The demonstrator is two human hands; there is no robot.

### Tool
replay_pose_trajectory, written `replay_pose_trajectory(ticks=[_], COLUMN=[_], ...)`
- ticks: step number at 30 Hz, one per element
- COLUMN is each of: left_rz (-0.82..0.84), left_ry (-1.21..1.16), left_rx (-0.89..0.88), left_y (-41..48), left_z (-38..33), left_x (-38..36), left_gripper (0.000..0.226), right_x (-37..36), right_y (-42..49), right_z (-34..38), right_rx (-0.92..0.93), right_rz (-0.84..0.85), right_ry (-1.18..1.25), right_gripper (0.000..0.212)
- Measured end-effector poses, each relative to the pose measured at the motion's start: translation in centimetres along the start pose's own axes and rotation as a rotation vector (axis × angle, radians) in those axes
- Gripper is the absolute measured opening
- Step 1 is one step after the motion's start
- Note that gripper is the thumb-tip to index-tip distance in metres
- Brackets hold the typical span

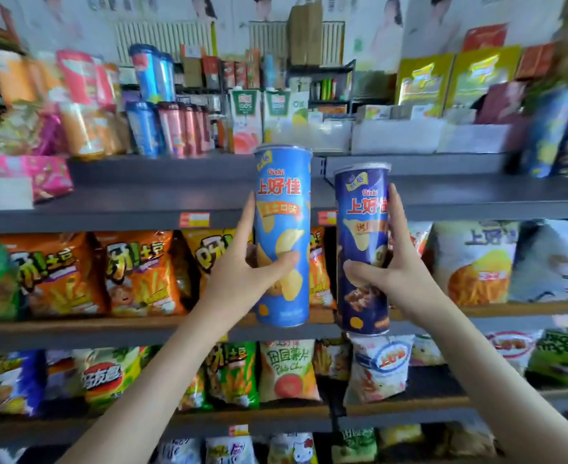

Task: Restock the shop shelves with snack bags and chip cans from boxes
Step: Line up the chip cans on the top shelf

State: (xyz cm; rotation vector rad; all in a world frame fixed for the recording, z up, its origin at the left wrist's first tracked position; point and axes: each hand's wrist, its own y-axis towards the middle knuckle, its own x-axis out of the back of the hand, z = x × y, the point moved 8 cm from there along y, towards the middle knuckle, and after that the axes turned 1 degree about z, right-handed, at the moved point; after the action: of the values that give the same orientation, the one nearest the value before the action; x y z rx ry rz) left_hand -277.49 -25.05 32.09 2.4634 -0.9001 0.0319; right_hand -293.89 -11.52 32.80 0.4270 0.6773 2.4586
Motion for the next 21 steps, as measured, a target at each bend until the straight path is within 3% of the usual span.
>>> replay_pose_trajectory(ticks=[4,13,17,21], left_rz=[0.052,-0.010,-0.038,-0.028], left_ry=[-0.029,-0.107,-0.127,-0.193], left_rx=[-0.073,-0.129,-0.114,-0.122], left_y=[3.2,6.0,7.7,10.6], left_z=[-3.9,-9.6,-11.9,-13.8], left_x=[-6.2,-22.8,-30.5,-36.9], left_gripper=[0.093,0.100,0.115,0.104], right_x=[7.1,24.7,33.5,42.2], right_y=[0.4,-0.8,-1.3,0.1], right_z=[2.0,3.4,3.7,3.0], right_rx=[0.063,0.161,0.185,0.195], right_rz=[-0.068,-0.096,-0.076,-0.109], right_ry=[-0.043,-0.088,-0.061,-0.098], right_gripper=[0.109,0.114,0.110,0.111])
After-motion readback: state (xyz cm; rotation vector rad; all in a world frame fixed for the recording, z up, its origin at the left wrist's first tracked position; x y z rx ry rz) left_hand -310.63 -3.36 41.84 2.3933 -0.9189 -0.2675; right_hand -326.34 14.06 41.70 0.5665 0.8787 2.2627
